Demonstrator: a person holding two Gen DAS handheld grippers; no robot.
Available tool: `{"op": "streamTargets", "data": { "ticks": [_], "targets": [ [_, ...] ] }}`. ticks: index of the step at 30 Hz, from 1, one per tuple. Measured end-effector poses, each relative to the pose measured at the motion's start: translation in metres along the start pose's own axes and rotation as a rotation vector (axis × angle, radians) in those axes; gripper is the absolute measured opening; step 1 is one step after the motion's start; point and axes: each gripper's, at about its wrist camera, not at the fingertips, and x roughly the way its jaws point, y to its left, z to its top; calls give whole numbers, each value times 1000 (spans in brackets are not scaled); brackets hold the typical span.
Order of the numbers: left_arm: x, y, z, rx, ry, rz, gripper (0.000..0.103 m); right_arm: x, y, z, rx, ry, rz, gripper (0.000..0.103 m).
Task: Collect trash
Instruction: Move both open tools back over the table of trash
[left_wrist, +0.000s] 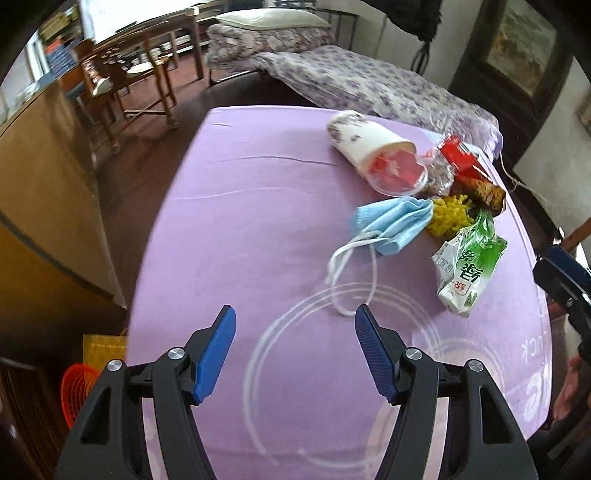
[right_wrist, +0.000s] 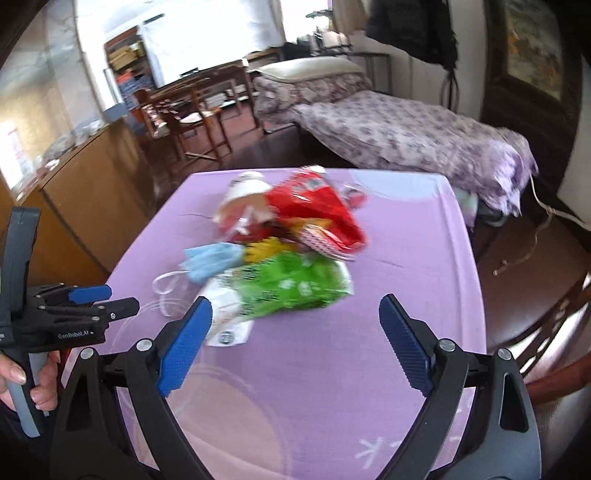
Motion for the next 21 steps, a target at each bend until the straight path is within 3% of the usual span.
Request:
{"op": "streamTargets", "data": {
  "ticks": [5, 21],
  "targets": [
    [20, -16, 13, 68, 6, 33, 66, 5, -14, 1, 34, 3, -26, 89],
    [41, -50, 50, 183, 12, -40, 66, 10, -11, -5, 39, 32, 20, 89]
  ]
}}
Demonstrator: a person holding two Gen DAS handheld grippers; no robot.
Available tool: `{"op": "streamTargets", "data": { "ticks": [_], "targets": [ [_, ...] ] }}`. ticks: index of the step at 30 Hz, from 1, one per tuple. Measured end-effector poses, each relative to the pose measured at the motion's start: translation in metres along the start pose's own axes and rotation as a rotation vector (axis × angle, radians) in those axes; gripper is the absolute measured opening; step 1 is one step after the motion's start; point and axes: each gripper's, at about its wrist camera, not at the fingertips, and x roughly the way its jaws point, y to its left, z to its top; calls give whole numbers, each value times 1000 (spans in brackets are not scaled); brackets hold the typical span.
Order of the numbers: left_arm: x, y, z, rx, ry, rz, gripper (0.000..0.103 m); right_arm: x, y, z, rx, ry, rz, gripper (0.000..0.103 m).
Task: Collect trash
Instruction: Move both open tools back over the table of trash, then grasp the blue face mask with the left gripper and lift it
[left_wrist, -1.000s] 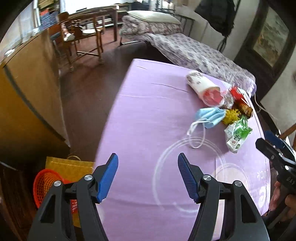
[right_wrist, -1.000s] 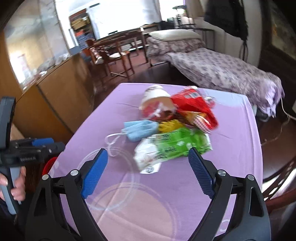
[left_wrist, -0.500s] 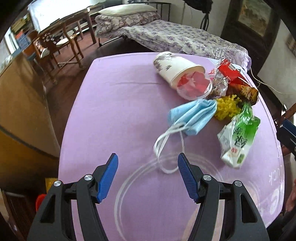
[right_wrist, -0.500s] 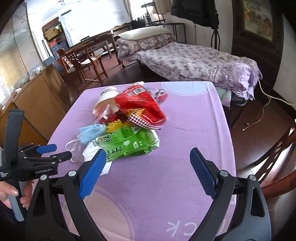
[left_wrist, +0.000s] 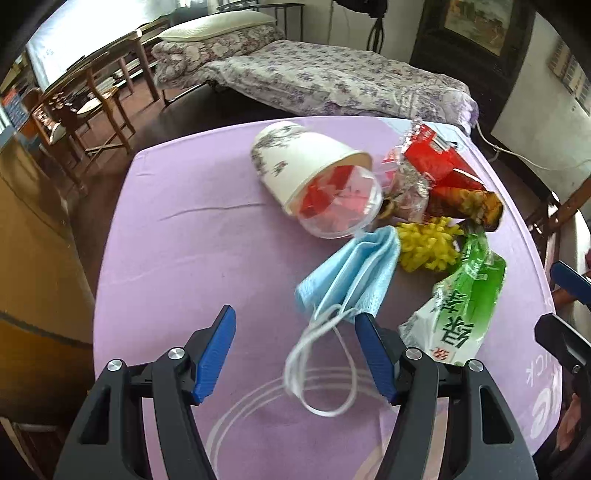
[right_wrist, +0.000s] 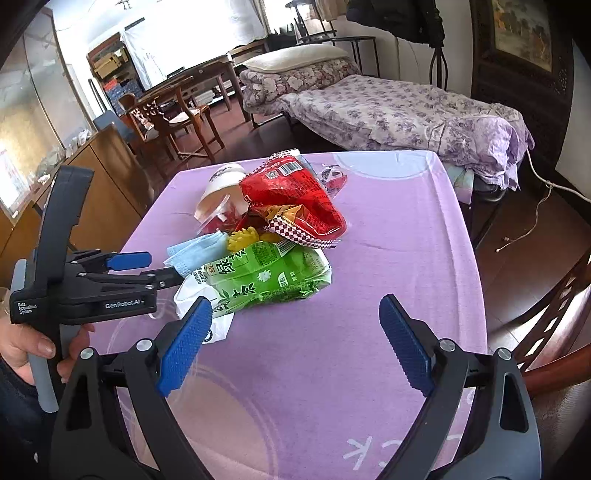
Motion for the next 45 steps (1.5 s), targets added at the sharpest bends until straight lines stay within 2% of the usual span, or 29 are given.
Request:
{"op": "streamTargets", "data": {
  "ticks": [3, 5, 7, 9, 16, 19, 22, 27, 29, 31, 37, 45],
  "targets": [
    [4, -6, 0, 19, -2, -17, 65, -1, 1, 0, -3, 1, 1, 89],
    [7, -9, -2, 27, -1, -26, 52, -2, 2, -1, -5, 2, 2, 89],
    [10, -10, -6, 29, 19, -53, 20, -2, 3, -1, -8, 3, -3, 89],
    [11, -9, -11, 29, 27, -73, 8, -2, 2, -1, -9, 7, -9, 89],
    [-12, -3, -29, 28, -18, -80, 4, 0, 4, -2, -14, 11, -23, 89],
    [-27, 6, -41, 3, -29, -80, 4, 0, 5, -2, -19, 12, -27, 89],
    [-40, 18, -57, -19, -34, -48, 4, 0, 7, -3, -25, 8, -29, 89],
    [-46, 28, -76, -29, 2, -46, 6, 0, 11, -4, -40, 9, -30, 89],
    [-46, 31, -80, -35, 15, -49, 17, 0, 13, -4, -46, 9, -33, 89],
    [-49, 33, -82, -34, 7, -34, 55, 0, 14, -4, -49, 8, -35, 89],
    [-56, 24, -79, 4, -20, -43, 66, 0, 13, -4, -46, 8, -36, 89],
    [-32, 8, -56, 31, -1, -55, 66, -2, 10, -5, -51, 3, -44, 89]
  ]
}}
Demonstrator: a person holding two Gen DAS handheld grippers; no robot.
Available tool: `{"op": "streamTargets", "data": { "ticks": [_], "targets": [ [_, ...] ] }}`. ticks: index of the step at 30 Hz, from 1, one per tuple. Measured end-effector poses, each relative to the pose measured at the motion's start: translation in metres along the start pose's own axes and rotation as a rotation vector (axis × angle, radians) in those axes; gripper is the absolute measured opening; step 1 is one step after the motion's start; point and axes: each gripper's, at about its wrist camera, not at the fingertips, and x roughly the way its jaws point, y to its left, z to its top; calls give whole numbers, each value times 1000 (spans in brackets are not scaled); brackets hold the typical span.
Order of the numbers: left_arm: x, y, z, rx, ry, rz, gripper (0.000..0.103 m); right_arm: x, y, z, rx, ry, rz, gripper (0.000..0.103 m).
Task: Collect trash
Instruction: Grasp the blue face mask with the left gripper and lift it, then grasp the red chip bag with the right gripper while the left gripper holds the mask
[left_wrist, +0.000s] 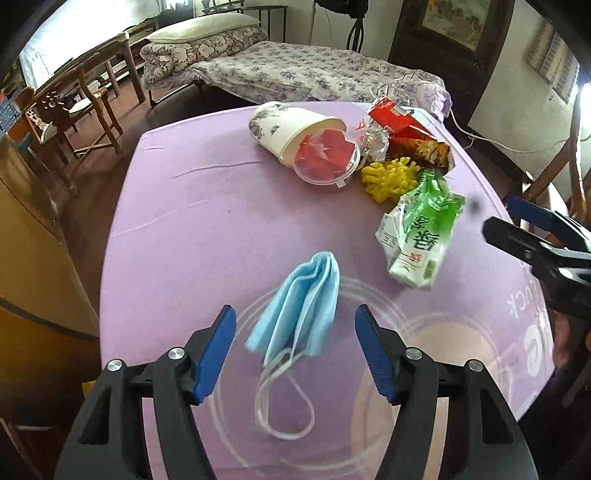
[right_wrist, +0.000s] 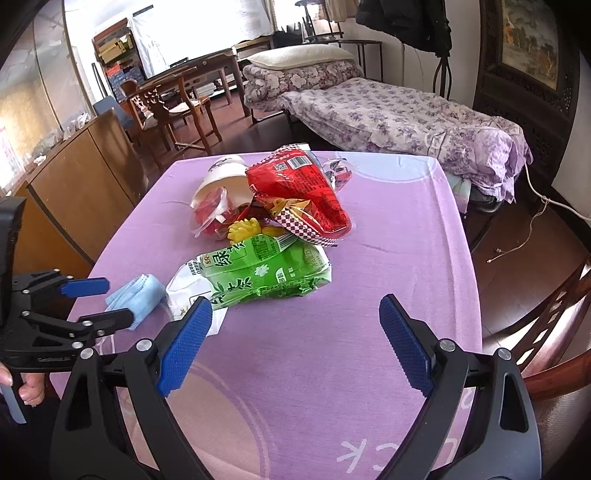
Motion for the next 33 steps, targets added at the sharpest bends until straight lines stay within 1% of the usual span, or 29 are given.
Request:
{"op": "streamTargets", "data": {
  "ticks": [2, 3, 4, 6, 7, 9, 10, 12, 14, 17, 18, 20, 24, 27, 29, 33],
  "targets": [
    [9, 0, 2, 2, 12, 4, 66, 1, 0, 0, 2, 1, -1, 89],
    [13, 0, 2, 0, 17, 5, 63, 2, 0, 0, 0, 3, -2, 89],
    [17, 0, 2, -1, 22, -3, 50, 2, 0, 0, -2, 4, -5, 89],
    [22, 1, 1, 0, 40, -16, 33, 3, 1, -1, -5, 7, -8, 89],
    [21, 1, 1, -2, 32, -12, 27, 4, 1, -1, -6, 9, -9, 89],
    [20, 4, 2, -22, 25, -19, 18, 5, 2, -1, -7, 11, -15, 89],
    [19, 6, 2, -41, 21, -26, 18, 6, 2, -1, -7, 13, -17, 89],
    [19, 12, 1, -115, 21, -40, 18, 8, 2, -2, -6, 18, -24, 89],
    [18, 15, -1, -171, 18, -26, 18, 9, 1, -1, -11, 18, -33, 89],
    [9, 18, -3, -246, -14, -19, 18, 8, 2, 2, -26, -24, -34, 89],
    [7, 19, -3, -264, -22, -19, 18, 7, 2, 7, -27, -57, -29, 92],
    [4, 19, -3, -276, -37, -23, 18, 7, 0, 16, -11, -95, -26, 94],
    [-2, 22, -2, -254, -67, -25, 18, 19, 0, 35, -13, -112, -2, 94],
    [-3, 31, -2, -263, -75, -38, 18, 34, -3, 48, 7, -98, 0, 94],
    [-2, 39, -3, -275, -70, -42, 18, 45, -6, 54, 19, -84, -13, 94],
    [1, 50, -2, -312, -52, -85, 18, 62, -3, 56, -43, -41, -15, 94]
  ]
}}
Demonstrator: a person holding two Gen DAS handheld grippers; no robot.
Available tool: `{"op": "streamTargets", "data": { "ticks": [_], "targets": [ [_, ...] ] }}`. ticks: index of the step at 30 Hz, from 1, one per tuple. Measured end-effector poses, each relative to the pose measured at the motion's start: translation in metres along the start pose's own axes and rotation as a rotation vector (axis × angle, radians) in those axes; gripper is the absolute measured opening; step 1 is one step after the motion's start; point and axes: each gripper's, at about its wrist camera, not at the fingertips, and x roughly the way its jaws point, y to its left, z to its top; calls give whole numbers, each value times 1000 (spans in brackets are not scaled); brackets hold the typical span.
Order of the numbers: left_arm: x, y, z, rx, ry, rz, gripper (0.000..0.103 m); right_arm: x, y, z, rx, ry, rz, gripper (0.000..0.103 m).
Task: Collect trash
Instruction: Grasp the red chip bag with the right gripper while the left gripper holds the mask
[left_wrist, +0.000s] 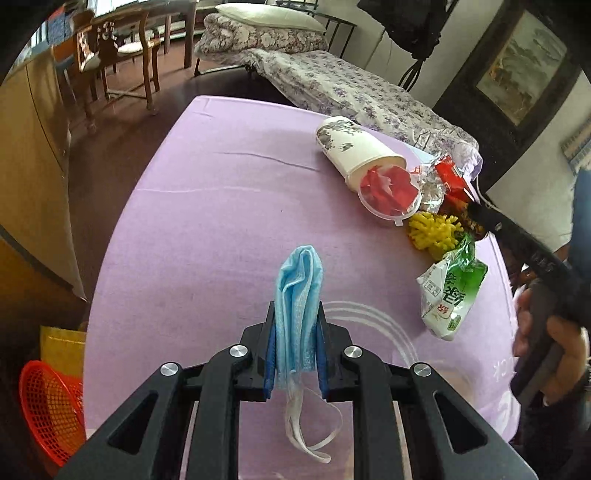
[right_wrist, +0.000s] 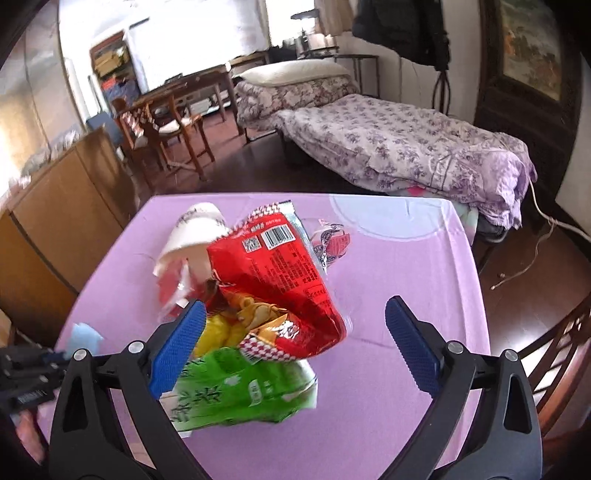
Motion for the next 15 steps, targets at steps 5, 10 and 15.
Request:
{"op": "streamTargets", "data": {
  "ticks": [5, 10, 15],
  "targets": [
    [2, -4, 1, 19, 3, 0, 18, 16, 1, 1, -3, 43, 19, 94],
    [6, -5, -1, 17, 11, 2, 18, 22, -1, 7, 12, 47, 56, 81],
    [7, -4, -1, 18, 12, 2, 18, 20, -3, 5, 22, 57, 123, 37]
  ]
}}
